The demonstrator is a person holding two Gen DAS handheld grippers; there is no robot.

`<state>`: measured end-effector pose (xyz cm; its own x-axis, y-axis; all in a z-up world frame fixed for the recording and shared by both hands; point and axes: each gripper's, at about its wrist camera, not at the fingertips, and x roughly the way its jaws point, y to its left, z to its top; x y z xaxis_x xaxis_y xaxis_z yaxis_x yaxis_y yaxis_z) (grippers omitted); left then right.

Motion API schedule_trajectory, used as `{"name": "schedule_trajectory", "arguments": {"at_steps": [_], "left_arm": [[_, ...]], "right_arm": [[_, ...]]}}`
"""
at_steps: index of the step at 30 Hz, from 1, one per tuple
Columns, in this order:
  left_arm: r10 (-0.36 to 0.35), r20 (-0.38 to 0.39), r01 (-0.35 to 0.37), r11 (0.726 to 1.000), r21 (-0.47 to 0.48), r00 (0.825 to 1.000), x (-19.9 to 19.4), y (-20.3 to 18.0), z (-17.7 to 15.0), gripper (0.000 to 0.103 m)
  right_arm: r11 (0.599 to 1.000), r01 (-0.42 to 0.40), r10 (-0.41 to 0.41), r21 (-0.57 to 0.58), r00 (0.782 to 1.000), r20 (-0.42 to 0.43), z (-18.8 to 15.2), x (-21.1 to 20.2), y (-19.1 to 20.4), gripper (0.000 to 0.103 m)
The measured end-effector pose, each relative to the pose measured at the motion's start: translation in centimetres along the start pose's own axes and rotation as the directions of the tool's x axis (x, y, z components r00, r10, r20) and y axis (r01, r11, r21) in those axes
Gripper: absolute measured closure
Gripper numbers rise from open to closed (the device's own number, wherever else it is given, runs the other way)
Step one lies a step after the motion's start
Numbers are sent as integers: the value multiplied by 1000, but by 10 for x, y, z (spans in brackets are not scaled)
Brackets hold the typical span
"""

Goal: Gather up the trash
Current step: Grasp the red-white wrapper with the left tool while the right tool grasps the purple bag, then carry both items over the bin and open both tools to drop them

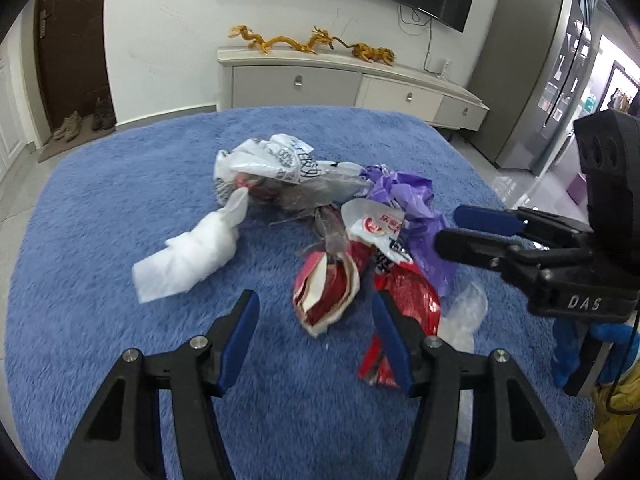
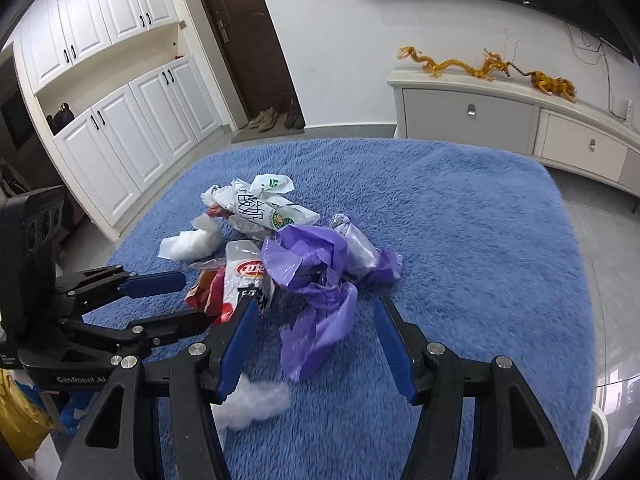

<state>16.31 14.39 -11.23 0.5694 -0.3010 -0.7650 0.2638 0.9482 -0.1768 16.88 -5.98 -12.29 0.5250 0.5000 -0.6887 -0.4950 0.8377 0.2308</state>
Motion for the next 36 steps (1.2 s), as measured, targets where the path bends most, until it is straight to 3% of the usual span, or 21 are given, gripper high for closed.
{"name": "schedule_trajectory", "arguments": {"at_steps": [5, 6, 9, 13, 17, 19, 27, 36], "left_arm": [[-18, -17, 18, 1000, 12, 1000, 15, -1, 7, 48], [-18, -26, 18, 1000, 11, 1000, 20, -1, 7, 58], [-10, -29, 10, 1000, 4, 1000, 24, 0, 7, 71], [-15, -23, 14, 1000, -26, 1000, 15, 2, 3, 76], [-5, -2, 5, 999, -38, 1000, -9, 0, -7, 76], [2, 20, -1, 999, -44, 1000, -27, -3, -11, 76], [31, 90, -25, 997, -72, 995, -95, -19, -31, 76], [65, 180, -52, 995, -79, 981, -180, -47, -56, 76]], "right_arm": [[1000, -12, 12, 15, 1000, -17, 3, 13, -4, 51], [1000, -11, 11, 21, 1000, -22, 4, 15, -5, 55], [999, -12, 13, 35, 999, -34, 1, 19, -9, 71], [999, -11, 12, 53, 1000, -25, -7, 11, -12, 82], [999, -5, 4, 54, 1000, 8, -14, -12, -7, 85], [999, -2, 1, 51, 1000, 31, -18, -29, -2, 94], [999, 16, -19, 28, 994, 103, -32, -89, 23, 95], [1000, 11, -13, 11, 974, 227, -53, -171, 50, 95]]}}
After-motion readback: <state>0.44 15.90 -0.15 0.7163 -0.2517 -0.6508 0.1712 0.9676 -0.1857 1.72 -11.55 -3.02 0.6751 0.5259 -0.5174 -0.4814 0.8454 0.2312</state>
